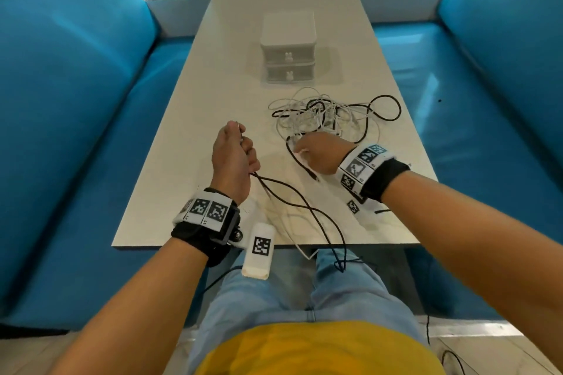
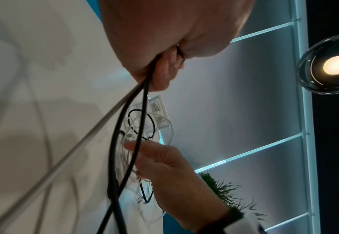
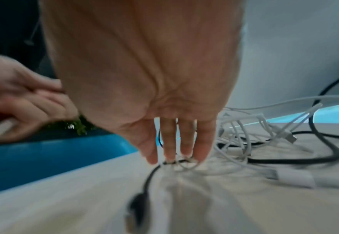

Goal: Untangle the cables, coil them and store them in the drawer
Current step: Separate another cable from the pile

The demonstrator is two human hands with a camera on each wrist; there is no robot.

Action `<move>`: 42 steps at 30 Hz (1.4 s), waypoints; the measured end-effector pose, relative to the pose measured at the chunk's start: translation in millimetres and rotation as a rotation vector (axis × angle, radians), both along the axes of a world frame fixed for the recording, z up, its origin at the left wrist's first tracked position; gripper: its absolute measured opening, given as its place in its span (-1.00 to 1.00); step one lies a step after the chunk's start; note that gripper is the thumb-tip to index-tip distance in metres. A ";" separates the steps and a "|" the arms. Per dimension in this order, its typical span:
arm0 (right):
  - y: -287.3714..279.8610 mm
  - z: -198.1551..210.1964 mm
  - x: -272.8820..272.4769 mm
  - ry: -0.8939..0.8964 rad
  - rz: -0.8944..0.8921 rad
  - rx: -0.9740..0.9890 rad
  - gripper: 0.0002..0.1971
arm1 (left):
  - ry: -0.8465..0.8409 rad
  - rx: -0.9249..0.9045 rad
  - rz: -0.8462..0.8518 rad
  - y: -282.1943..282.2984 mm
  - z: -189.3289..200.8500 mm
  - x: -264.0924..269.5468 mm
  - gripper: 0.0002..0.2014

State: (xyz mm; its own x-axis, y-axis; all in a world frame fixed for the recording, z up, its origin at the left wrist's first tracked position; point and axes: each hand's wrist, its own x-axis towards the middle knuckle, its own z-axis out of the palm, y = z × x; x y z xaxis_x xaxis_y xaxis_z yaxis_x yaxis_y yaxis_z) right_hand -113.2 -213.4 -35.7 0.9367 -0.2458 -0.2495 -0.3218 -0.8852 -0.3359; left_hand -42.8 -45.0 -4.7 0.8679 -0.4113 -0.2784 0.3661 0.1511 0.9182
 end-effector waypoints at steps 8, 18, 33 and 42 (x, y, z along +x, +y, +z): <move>-15.7 -10.7 17.8 -0.171 -0.148 -0.135 -0.73 | 0.049 -0.051 0.019 10.9 -2.7 14.4 -0.69; -4.9 -8.5 15.4 -0.134 -0.194 -0.115 -0.85 | -0.027 0.231 -0.088 -11.6 -11.6 15.1 -0.79; -62.6 38.7 -25.4 -0.298 -0.277 -0.067 -0.79 | -0.090 0.260 -0.103 -38.5 -8.3 2.6 -0.91; -61.1 15.5 3.5 0.007 -0.104 -0.291 -0.64 | -0.143 0.240 -0.152 -37.6 -1.3 -1.3 -0.88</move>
State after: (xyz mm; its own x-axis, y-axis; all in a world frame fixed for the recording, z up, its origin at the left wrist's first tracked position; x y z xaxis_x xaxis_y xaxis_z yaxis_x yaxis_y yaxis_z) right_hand -109.7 -274.5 -20.2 0.9012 -0.4025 -0.1606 -0.4173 -0.9060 -0.0712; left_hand -44.1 -82.5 -5.9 0.8391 -0.4762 -0.2631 0.2329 -0.1226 0.9647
